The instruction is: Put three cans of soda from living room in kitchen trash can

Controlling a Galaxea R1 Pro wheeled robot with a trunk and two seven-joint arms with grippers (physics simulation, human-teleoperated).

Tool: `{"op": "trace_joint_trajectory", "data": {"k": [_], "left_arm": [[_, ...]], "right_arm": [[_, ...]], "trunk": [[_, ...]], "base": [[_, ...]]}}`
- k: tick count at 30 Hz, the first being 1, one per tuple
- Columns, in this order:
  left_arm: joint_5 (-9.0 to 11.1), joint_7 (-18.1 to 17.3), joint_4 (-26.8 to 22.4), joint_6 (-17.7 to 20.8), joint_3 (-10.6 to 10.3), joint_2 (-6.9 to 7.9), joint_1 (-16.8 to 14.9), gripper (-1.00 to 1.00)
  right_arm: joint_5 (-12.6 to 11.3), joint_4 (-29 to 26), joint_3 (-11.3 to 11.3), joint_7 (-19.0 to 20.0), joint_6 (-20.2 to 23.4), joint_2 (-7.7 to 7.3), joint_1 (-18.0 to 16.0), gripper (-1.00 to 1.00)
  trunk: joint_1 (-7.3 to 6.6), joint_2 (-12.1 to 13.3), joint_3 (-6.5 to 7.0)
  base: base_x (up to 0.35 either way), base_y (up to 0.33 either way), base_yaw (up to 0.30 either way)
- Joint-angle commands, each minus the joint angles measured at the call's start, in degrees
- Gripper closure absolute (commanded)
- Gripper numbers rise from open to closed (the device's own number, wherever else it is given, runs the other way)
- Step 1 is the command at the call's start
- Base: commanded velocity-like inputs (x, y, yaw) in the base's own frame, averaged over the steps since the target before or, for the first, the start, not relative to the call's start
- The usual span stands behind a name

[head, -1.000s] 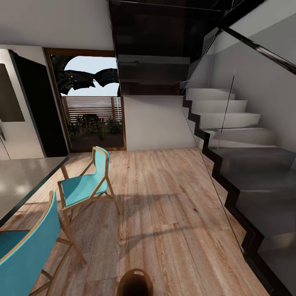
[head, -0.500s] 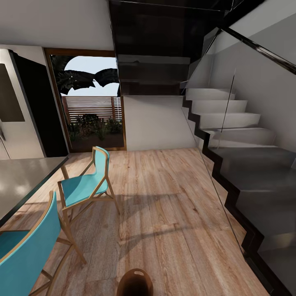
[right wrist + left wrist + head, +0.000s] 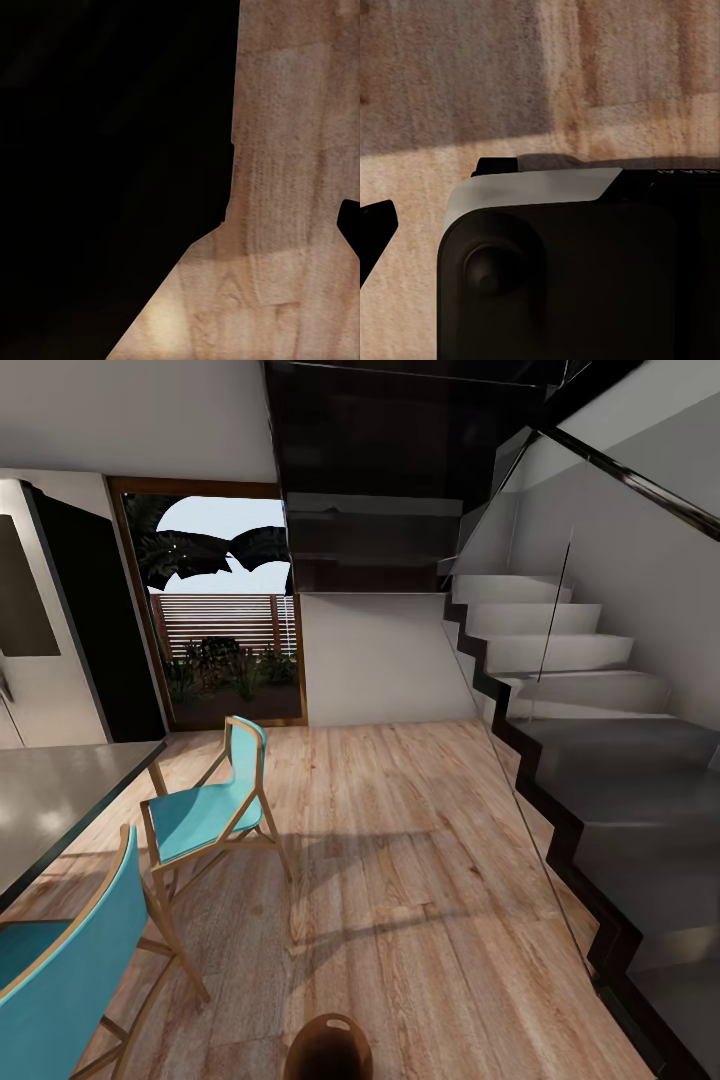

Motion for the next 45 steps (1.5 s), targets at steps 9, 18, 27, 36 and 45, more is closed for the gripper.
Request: {"op": "trace_joint_trajectory", "data": {"k": [9, 18, 27, 36, 45], "left_arm": [[0.0, 0.0, 0.0, 0.0, 0.0, 0.0, 0.0, -1.0], [0.0, 0.0, 0.0, 0.0, 0.0, 0.0, 0.0, -1.0], [0.0, 0.0, 0.0, 0.0, 0.0, 0.0, 0.0, -1.0], [0.0, 0.0, 0.0, 0.0, 0.0, 0.0, 0.0, -1.0], [0.0, 0.0, 0.0, 0.0, 0.0, 0.0, 0.0, -1.0]], "right_arm": [[0.0, 0.0, 0.0, 0.0, 0.0, 0.0, 0.0, -1.0], [0.0, 0.0, 0.0, 0.0, 0.0, 0.0, 0.0, -1.0], [0.0, 0.0, 0.0, 0.0, 0.0, 0.0, 0.0, -1.0], [0.0, 0.0, 0.0, 0.0, 0.0, 0.0, 0.0, -1.0], [0.0, 0.0, 0.0, 0.0, 0.0, 0.0, 0.0, -1.0]], "trunk": [[0.0, 0.0, 0.0], [0.0, 0.0, 0.0], [0.0, 0.0, 0.0], [0.0, 0.0, 0.0], [0.0, 0.0, 0.0]], "base": [[0.0, 0.0, 0.0], [0.0, 0.0, 0.0], [0.0, 0.0, 0.0], [0.0, 0.0, 0.0], [0.0, 0.0, 0.0]]}}
